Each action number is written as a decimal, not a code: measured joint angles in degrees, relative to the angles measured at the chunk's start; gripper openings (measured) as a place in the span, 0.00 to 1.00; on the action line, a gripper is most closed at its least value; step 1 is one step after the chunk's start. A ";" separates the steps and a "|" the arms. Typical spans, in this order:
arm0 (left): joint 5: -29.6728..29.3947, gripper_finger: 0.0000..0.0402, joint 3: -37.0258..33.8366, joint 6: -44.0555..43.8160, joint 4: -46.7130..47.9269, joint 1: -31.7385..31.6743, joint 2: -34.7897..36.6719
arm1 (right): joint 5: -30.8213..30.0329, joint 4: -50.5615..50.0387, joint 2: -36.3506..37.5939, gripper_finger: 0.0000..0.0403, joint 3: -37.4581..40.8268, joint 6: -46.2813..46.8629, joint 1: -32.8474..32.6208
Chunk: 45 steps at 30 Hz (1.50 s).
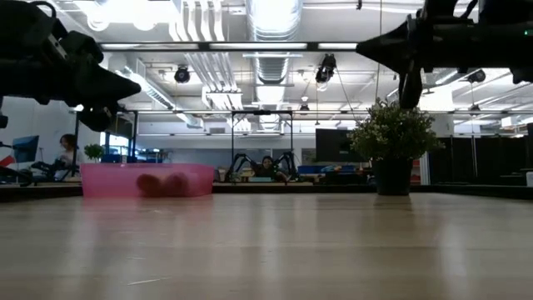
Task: Roll microfiber towels into tight, uniform cylinder then place into a basket
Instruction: Return to Home Position
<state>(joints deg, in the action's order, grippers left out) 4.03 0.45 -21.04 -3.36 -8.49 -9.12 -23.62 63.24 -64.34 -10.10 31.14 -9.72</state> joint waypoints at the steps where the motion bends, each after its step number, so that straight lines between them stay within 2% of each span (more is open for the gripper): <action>1: 0.02 0.00 0.00 0.58 -0.52 0.00 -0.21 | 0.01 -0.02 -0.04 0.02 -0.50 0.17 -0.01; 20: 0.02 0.00 -0.11 0.46 -0.65 0.00 -4.38 | 0.03 -0.01 -0.01 0.02 -14.95 0.34 -0.02; 24: 0.02 0.00 -0.13 0.46 -0.67 0.00 -4.67 | 0.20 -3.29 5.07 0.02 -15.84 0.38 0.43; 26: 0.02 0.00 -0.15 0.46 -0.65 0.02 -4.72 | 0.40 -11.28 11.24 0.02 -13.82 -1.07 0.76; 30: 0.02 0.00 -0.15 0.46 -0.68 0.04 -4.72 | 1.11 -43.01 22.72 0.02 -13.02 -1.35 1.11; 33: 0.02 0.00 -0.17 0.46 -0.68 0.04 -4.63 | 6.26 -59.84 27.17 0.02 -13.24 -4.97 1.01; 36: 0.02 0.00 -0.17 0.46 -0.68 0.04 -4.72 | 11.96 -71.05 32.51 0.02 -12.40 -10.37 0.11; 38: 0.02 0.00 -0.17 0.46 -0.70 0.04 -4.72 | 13.26 -74.73 36.75 0.02 -10.40 -11.58 -0.04; 45: 0.02 0.00 -0.17 0.46 -0.68 0.02 -4.72 | 13.54 -70.84 50.35 0.02 -1.29 -11.66 3.93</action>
<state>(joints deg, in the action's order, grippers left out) 4.05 0.27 -20.58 -4.03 -8.47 -13.85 -10.09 -7.60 -13.99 -11.39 19.49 -5.79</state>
